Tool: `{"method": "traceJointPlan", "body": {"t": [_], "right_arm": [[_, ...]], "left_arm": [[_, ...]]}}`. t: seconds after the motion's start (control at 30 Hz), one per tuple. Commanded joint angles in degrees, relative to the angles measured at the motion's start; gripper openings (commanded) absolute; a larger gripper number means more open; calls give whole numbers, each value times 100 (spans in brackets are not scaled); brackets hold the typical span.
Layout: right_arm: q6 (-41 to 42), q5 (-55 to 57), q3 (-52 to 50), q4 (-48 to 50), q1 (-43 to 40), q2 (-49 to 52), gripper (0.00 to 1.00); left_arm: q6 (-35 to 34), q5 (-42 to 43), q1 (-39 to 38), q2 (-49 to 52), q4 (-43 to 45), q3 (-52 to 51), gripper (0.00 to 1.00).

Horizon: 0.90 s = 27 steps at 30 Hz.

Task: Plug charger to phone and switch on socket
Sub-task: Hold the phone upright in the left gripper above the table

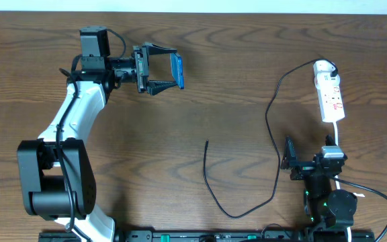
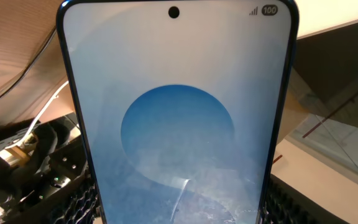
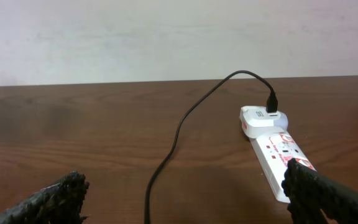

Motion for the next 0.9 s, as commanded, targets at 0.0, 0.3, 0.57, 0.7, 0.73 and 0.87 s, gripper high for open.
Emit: {"method": "traceJointPlan", "body": {"t": [0.0, 0.3, 0.57, 0.7, 0.73, 0.87], "right_arm": [[55, 24, -24, -7, 37, -20, 99], [55, 24, -24, -7, 37, -20, 99], [55, 24, -24, -7, 37, -20, 99], [55, 24, -24, -9, 37, -20, 99], [55, 24, -24, -9, 37, -20, 99], [55, 24, -24, -9, 37, -20, 99]], "left_arm": [[-50, 219, 17, -166, 46, 31, 7], [-50, 219, 17, -166, 46, 31, 7], [-170, 221, 17, -166, 44, 31, 8], [-203, 221, 17, -166, 46, 31, 8], [-203, 219, 17, -166, 46, 31, 8], [-203, 219, 17, -166, 46, 31, 8]]}}
